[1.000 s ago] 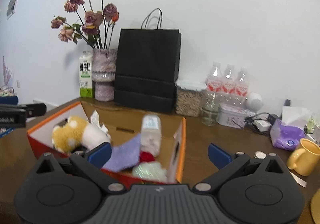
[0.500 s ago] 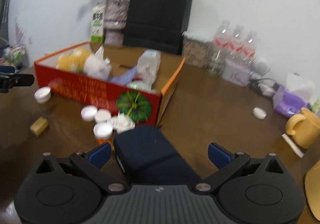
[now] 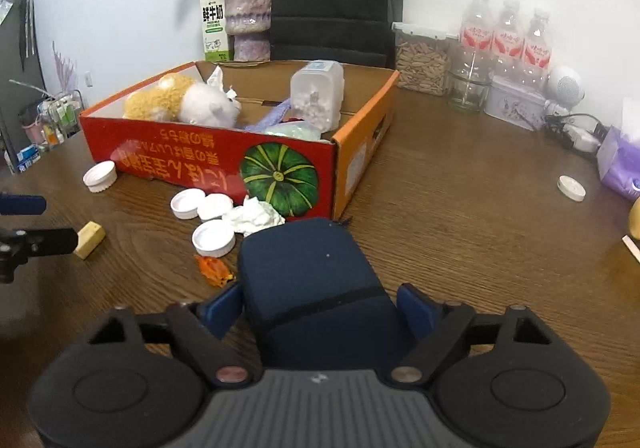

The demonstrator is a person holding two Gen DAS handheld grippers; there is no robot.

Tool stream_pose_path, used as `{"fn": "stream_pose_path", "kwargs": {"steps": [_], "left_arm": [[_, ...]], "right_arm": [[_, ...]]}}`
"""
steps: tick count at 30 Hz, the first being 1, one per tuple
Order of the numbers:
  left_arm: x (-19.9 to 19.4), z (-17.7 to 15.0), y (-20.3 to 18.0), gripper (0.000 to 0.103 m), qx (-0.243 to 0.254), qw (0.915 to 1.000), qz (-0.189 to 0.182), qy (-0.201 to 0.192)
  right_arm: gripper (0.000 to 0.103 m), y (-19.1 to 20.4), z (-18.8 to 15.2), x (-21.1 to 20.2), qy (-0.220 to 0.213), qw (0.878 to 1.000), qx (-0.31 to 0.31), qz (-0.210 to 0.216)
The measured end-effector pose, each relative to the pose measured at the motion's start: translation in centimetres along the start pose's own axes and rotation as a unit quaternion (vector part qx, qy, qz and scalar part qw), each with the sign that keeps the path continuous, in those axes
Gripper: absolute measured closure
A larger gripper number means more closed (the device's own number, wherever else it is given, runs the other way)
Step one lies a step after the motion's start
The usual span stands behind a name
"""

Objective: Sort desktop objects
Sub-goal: 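Withdraw both grippers from the box and move the right gripper onto the navy case, then grasp the navy case with the right gripper while the left grasps the beige block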

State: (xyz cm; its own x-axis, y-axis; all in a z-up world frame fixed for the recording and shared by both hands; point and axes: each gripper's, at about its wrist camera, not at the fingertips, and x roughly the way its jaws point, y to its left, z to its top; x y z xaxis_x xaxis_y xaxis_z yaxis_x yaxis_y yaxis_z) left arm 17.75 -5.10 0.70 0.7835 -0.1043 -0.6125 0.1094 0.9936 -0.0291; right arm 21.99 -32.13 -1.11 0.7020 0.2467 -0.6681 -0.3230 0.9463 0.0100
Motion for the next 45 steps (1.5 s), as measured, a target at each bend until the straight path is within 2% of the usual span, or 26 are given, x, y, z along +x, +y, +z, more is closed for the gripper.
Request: {"fn": "stream_pose_path", "kwargs": {"steps": [2, 4, 7, 9, 11, 12, 13, 14, 26, 45], "left_arm": [[0.1, 0.0, -0.2, 0.001, 0.001, 1.0, -0.005, -0.001], [0.2, 0.0, -0.4, 0.007, 0.0, 0.9999, -0.011, 0.0], [0.6, -0.1, -0.6, 0.021, -0.007, 0.9998, -0.017, 0.007], [1.0, -0.2, -0.6, 0.04, -0.013, 0.9995, -0.023, 0.015], [1.2, -0.3, -0.7, 0.053, -0.014, 0.9995, -0.022, 0.019], [1.2, -0.3, -0.8, 0.064, -0.012, 0.9996, -0.018, 0.015], [1.2, -0.3, -0.8, 0.07, -0.012, 0.9997, -0.019, 0.014], [1.2, -0.3, -0.8, 0.08, -0.014, 0.9995, -0.023, 0.014], [0.9, -0.5, -0.7, 0.081, -0.008, 0.9994, -0.035, 0.006], [-1.7, 1.3, 0.1, 0.081, -0.005, 0.9973, -0.052, -0.051]], "right_arm": [[0.029, 0.2, -0.2, -0.2, -0.003, 1.0, -0.002, -0.004], [0.031, 0.4, -0.4, -0.5, -0.007, 1.0, 0.007, -0.01], [0.033, 0.7, -0.7, -0.9, -0.016, 0.999, 0.025, -0.023], [0.033, 0.9, -1.0, -1.1, -0.022, 0.999, 0.034, -0.027], [0.033, 1.3, -1.2, -1.2, -0.027, 0.998, 0.036, -0.034], [0.033, 1.6, -1.3, -1.3, -0.028, 0.998, 0.033, -0.038], [0.033, 1.9, -1.4, -1.3, -0.03, 0.998, 0.029, -0.044], [0.033, 2.1, -1.5, -1.3, -0.031, 0.998, 0.028, -0.05], [0.037, 2.9, -1.6, -1.8, -0.045, 0.996, 0.046, -0.056], [0.041, 3.9, -0.9, -4.9, -0.096, 0.992, 0.046, -0.068]]}}
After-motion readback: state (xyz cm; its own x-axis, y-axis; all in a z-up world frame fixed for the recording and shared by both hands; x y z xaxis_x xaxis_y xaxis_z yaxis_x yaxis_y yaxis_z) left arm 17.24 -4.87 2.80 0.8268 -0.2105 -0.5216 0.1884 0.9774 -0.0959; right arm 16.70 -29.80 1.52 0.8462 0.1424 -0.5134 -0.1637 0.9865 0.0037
